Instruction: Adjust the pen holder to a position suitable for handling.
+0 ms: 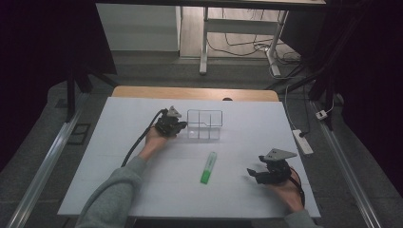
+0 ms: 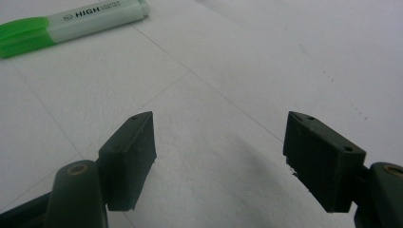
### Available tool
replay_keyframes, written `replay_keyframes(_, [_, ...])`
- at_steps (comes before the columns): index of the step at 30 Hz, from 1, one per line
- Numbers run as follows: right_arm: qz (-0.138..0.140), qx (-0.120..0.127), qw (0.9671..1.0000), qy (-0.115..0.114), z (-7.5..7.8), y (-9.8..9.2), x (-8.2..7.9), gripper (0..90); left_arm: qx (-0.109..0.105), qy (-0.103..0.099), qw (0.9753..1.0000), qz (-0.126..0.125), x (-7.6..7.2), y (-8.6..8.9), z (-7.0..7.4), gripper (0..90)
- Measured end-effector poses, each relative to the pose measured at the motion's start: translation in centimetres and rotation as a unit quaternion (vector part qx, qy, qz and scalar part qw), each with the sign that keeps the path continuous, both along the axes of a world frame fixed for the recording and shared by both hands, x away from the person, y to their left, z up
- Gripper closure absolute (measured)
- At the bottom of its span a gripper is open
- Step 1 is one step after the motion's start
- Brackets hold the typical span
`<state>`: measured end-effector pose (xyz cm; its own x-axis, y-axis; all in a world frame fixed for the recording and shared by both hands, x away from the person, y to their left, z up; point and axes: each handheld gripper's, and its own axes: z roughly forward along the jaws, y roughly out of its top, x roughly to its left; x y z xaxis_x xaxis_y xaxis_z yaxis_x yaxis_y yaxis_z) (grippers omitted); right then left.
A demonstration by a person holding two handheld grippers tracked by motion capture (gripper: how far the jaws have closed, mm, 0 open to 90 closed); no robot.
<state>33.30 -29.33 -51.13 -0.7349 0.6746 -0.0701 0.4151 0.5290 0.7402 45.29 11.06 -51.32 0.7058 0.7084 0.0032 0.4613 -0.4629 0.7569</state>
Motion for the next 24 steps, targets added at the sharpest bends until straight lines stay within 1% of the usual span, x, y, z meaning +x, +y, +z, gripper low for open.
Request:
replay_keyframes(5, [0.000,0.000,1.0000,0.000,0.0,0.0,0.0,25.9,0.000,0.002,1.0000,-0.003,0.0,0.0,-0.1,88.9])
replay_keyframes(8, [-0.001,0.001,1.0000,-0.001,0.1,-0.1,0.0,25.9,0.001,-0.003,1.0000,0.000,-0.1,0.1,0.1,88.9])
replay_keyframes(12, [-0.002,0.001,1.0000,-0.002,0.2,-0.2,-0.1,25.9,-0.001,-0.008,1.0000,0.003,-0.4,0.5,0.7,88.9])
replay_keyframes(15, [-0.002,0.001,1.0000,0.000,0.1,-0.2,-0.1,25.9,-0.007,-0.010,0.9999,0.003,-0.9,1.1,1.2,88.8])
replay_keyframes(16, [-0.002,0.002,1.0000,-0.001,0.1,-0.2,-0.1,25.9,-0.010,-0.011,0.9999,0.002,-1.1,1.3,1.4,87.6])
replay_keyframes(20, [-0.002,0.002,1.0000,-0.001,0.1,-0.3,-0.1,25.9,-0.021,-0.012,0.9997,-0.003,-2.2,2.3,1.9,77.2])
replay_keyframes(22, [-0.002,0.003,1.0000,-0.002,0.1,-0.3,-0.1,25.9,-0.026,-0.008,0.9996,-0.005,-2.7,2.8,2.1,69.1])
replay_keyframes(24, [-0.002,0.002,1.0000,-0.002,0.1,-0.4,-0.1,25.9,-0.024,-0.008,0.9997,-0.003,-3.3,3.1,2.3,60.6])
